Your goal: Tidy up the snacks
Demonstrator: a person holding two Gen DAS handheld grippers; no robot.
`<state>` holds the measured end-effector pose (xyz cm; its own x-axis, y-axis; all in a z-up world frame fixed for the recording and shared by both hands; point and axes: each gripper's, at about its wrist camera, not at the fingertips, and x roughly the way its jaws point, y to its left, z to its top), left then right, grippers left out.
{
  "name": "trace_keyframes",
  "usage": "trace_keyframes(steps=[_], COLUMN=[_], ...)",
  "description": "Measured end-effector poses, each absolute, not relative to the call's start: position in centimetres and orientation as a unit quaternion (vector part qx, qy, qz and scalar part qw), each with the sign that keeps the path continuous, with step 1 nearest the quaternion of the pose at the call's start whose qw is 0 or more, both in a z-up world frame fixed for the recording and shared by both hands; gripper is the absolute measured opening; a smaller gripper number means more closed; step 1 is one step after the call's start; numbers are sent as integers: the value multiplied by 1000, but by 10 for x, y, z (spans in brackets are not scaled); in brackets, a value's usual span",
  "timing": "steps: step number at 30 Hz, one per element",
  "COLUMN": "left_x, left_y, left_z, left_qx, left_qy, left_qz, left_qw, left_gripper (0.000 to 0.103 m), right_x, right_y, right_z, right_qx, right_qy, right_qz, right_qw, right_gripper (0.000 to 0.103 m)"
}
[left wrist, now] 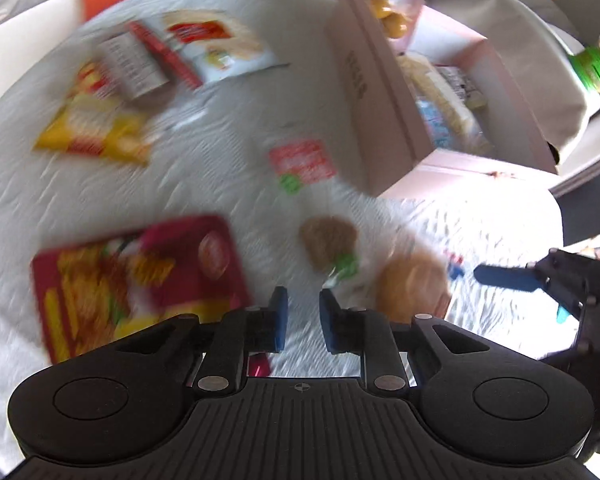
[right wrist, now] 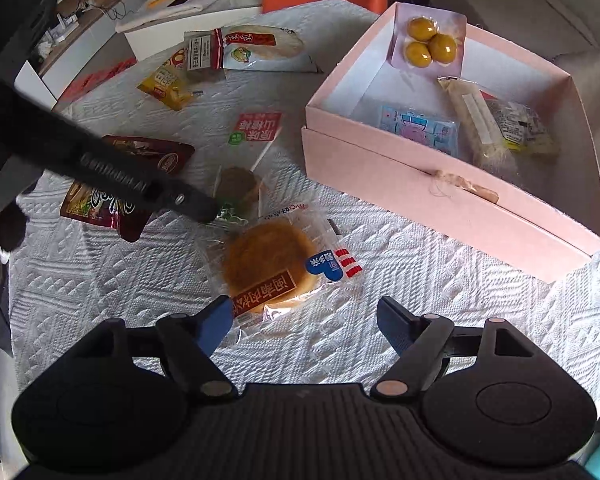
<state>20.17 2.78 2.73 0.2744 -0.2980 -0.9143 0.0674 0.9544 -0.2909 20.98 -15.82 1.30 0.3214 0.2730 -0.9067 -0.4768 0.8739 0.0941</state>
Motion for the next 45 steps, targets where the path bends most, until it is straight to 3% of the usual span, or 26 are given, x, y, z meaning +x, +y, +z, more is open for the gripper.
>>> trace_keyframes(steps=[6,11,14,15,19,24,27,30,38,45], left_x=[201,234,236,237,240,245,239,226,141,109], left_y=[39,-11,-33,-37,-43,-47,-44,-30,0,9], left_z=[43,33,30,27,24,24,27,29,31,30], left_qx=[-194,-88,-46,-43,-34,-33,-24,-60,-103,-128], left_qy=[547,572,568,574,572,570,568,576,609,601], left_qz=[-64,-55,-74,-77,-82,-69,-54,-60,-35,-11], left_qw=[811,814,818,814,816,818,821,813,785,789], left_gripper=[24,27,39,48,59,58,45,42,41,42], right_x=[211,204,197,194,182,178,176,176,184,189], right_y=[-154,-153,-152,-152,-154,-157,-159,-163,-207,-181], right_z=[5,0,-1,-2,-5,-8,-7,-5,4,27], right_qx=[-98,-100,-107,-112,-116,-108,-108,-107,-95,-73], right_qy=[535,534,534,532,513,500,501,509,501,486], right_qz=[233,216,207,204,198,193,193,196,101,185], right_qw=[806,811,813,814,827,837,837,831,854,851], right_gripper=[80,86,86,87,90,95,95,95,92,92])
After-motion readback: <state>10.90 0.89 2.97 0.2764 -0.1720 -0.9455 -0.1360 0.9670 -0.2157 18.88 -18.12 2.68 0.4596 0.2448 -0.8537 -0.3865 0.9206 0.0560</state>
